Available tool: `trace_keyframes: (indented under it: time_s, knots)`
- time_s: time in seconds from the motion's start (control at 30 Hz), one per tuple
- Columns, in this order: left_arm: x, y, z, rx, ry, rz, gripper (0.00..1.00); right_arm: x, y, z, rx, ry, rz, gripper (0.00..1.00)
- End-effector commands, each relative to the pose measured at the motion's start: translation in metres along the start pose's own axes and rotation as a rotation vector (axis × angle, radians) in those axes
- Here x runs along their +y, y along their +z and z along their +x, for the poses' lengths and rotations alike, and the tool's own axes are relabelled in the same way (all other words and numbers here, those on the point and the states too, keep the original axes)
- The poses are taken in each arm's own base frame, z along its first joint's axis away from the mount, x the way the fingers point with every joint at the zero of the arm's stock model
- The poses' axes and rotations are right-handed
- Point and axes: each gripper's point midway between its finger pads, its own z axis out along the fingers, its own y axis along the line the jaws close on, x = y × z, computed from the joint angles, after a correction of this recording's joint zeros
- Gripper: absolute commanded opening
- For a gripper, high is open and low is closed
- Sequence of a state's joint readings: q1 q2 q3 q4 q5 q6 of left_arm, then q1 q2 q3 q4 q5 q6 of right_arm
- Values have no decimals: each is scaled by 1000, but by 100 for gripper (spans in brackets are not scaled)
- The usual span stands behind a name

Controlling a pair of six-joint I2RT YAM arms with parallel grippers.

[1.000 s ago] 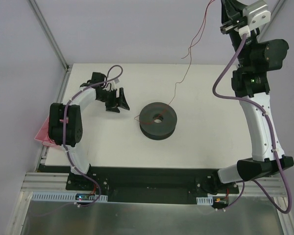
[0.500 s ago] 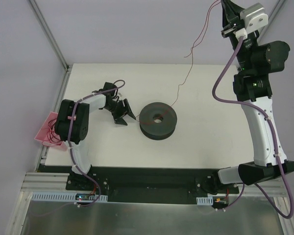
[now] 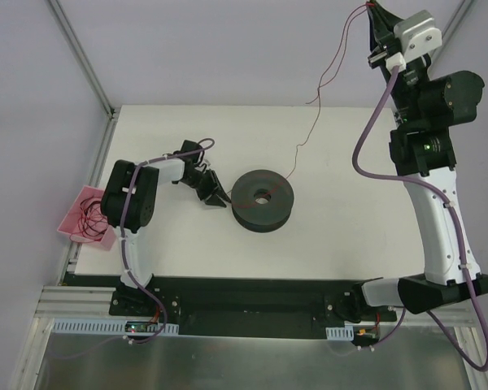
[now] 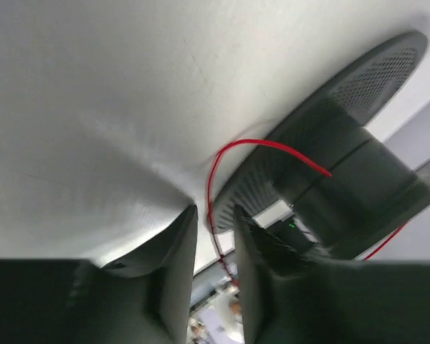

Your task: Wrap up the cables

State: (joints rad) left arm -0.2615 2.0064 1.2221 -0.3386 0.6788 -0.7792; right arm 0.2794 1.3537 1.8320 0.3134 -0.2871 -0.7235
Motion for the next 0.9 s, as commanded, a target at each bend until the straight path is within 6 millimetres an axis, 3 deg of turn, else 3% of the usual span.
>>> trace_keyframes:
  time_s: [0.0, 0.1, 0.2, 0.37, 0.4, 0.5, 0.6, 0.67, 0.7, 0.73, 0.77, 0.8, 0.83, 0.87]
  knots:
    - [3, 5, -10, -52, 13, -29, 15, -16, -12, -15, 1, -41, 70, 0]
    - [0, -21, -19, -154, 50, -26, 7, -26, -24, 2, 87, -55, 141, 0]
    - [-24, -58, -29, -259, 137, 36, 0, -34, -47, 41, 255, -73, 197, 0]
    - [-109, -122, -36, -438, 491, 157, 0, -63, -115, 131, 603, -107, 306, 0]
    - [-130, -133, -37, -469, 569, 181, 0, -75, -135, 149, 670, -119, 342, 0]
    - [-193, -164, -43, -563, 780, 253, 0, -85, -191, 204, 881, -108, 354, 0]
    - [-259, -187, -52, -678, 951, 321, 0, -79, -254, 260, 1092, -49, 333, 1]
    - [-303, -198, -50, -733, 1079, 401, 0, -49, -296, 297, 1230, 101, 228, 1]
    - [-320, -199, -51, -761, 1140, 418, 0, -23, -318, 313, 1314, 197, 136, 10]
    - [-341, -204, -45, -802, 1225, 446, 0, 5, -332, 326, 1366, 301, 27, 32]
    - [-355, -202, -41, -820, 1305, 466, 0, 27, -340, 324, 1385, 403, -55, 57]
    - [-364, -199, -37, -833, 1375, 472, 0, 43, -338, 319, 1360, 486, -108, 82]
    - [-373, -195, -34, -857, 1426, 479, 0, 52, -331, 313, 1319, 545, -123, 99]
    - [-376, -189, -33, -858, 1462, 489, 0, 58, -317, 304, 1248, 589, -154, 96]
